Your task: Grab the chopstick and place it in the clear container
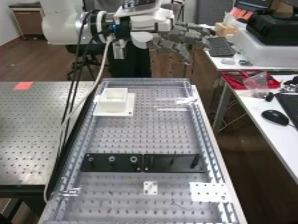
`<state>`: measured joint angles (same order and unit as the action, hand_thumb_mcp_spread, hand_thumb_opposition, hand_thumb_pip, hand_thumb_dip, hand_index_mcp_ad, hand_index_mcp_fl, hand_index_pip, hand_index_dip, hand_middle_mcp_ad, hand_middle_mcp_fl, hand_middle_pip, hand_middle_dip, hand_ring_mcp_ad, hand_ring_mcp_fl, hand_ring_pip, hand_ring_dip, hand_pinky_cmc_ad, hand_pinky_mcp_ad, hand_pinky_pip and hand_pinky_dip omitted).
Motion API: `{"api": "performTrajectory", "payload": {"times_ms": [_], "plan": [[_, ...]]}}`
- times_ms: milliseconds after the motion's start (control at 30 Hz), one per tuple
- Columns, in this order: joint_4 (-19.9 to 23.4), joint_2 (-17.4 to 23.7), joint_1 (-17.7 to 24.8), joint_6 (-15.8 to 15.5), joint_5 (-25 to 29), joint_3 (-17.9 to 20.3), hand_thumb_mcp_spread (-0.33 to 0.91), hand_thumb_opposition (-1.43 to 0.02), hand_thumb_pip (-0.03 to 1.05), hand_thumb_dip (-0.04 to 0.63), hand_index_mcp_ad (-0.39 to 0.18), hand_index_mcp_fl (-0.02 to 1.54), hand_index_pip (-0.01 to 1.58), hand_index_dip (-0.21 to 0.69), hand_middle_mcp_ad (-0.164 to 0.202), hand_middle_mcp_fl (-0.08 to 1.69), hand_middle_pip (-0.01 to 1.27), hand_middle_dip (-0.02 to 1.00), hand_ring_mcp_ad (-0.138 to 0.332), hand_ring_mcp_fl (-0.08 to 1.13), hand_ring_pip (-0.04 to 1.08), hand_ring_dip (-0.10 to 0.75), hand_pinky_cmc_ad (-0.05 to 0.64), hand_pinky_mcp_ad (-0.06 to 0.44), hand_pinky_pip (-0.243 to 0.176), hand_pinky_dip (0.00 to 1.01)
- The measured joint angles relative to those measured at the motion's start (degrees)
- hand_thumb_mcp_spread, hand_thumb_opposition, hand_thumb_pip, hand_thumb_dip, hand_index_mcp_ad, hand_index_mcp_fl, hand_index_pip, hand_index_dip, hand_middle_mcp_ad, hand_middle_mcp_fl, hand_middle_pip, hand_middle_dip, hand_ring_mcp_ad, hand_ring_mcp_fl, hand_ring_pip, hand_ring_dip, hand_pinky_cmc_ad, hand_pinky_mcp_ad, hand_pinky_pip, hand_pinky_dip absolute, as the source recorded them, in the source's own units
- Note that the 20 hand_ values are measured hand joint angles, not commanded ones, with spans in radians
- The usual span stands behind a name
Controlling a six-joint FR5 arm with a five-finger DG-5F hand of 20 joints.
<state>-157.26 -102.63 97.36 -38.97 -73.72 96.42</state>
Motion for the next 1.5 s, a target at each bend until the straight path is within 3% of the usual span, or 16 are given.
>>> {"api": "performTrajectory", "payload": {"times_ms": [133,267,400,467,600,833,967,1033,1133,1200,1500], "plan": [[-2.34,-0.51,-1.44,-1.14,-2.13,-1.55,0.10,-0.65,0.36,0.007,-0.010,0.08,0.08,0.298,0.075,0.07,0.13,0.38,0.178,0.02,0.10,0.232,0.398,0.344,-0.106,0.58],[-0.92,-1.25,-1.78,-2.64,-3.97,-2.16,0.06,-0.65,0.38,-0.007,-0.045,0.07,0.07,0.300,0.066,0.08,0.12,0.35,0.187,0.02,0.10,0.199,0.394,0.346,-0.110,0.50],[0.33,-2.08,-1.85,-3.98,-3.08,-3.32,0.03,-0.68,0.40,-0.017,-0.035,0.05,0.07,0.297,0.089,0.07,0.13,0.32,0.188,0.02,0.10,0.166,0.414,0.346,-0.110,0.41],[2.05,-2.66,-1.81,-4.66,-2.65,-4.06,0.01,-0.69,0.47,-0.017,-0.045,0.05,0.08,0.300,0.082,0.07,0.14,0.33,0.188,0.02,0.10,0.166,0.415,0.346,-0.110,0.39],[3.05,-3.82,-1.68,-5.27,-0.73,-5.03,-0.03,-0.75,0.53,-0.019,-0.045,0.05,0.07,0.220,0.087,0.08,0.14,0.32,0.190,0.02,0.11,0.164,0.431,0.363,-0.110,0.32],[1.02,-5.82,-1.20,-5.15,5.52,-6.95,-0.08,-0.80,0.63,-0.016,-0.035,0.05,0.07,0.124,0.093,0.07,0.14,0.31,0.194,0.02,0.11,0.166,0.431,0.361,-0.106,0.29],[-1.10,-7.33,-0.99,-4.43,7.07,-9.32,-0.10,-0.81,0.65,-0.028,-0.045,0.06,0.09,0.112,0.086,0.07,0.15,0.31,0.190,0.02,0.10,0.164,0.431,0.361,-0.106,0.28],[-1.84,-7.98,-1.00,-4.17,7.88,-10.61,-0.10,-0.82,0.65,-0.024,-0.035,0.06,0.09,0.096,0.099,0.07,0.15,0.31,0.190,0.02,0.10,0.164,0.431,0.361,-0.106,0.28],[-3.10,-9.16,-1.11,-3.98,7.73,-12.94,-0.11,-0.82,0.66,-0.031,-0.035,0.06,0.08,0.063,0.099,0.07,0.15,0.30,0.192,0.02,0.11,0.155,0.431,0.360,-0.106,0.28],[-3.71,-9.79,-1.26,-3.98,7.58,-14.13,-0.11,-0.82,0.73,-0.024,-0.035,0.06,0.09,0.065,0.099,0.07,0.15,0.30,0.192,0.02,0.11,0.154,0.431,0.360,-0.106,0.28],[-4.48,-11.14,-2.07,-5.06,6.48,-16.44,-0.13,-0.83,0.73,-0.031,-0.035,0.06,0.09,0.040,0.101,0.07,0.15,0.30,0.192,0.02,0.10,0.154,0.431,0.363,-0.106,0.28]]}}
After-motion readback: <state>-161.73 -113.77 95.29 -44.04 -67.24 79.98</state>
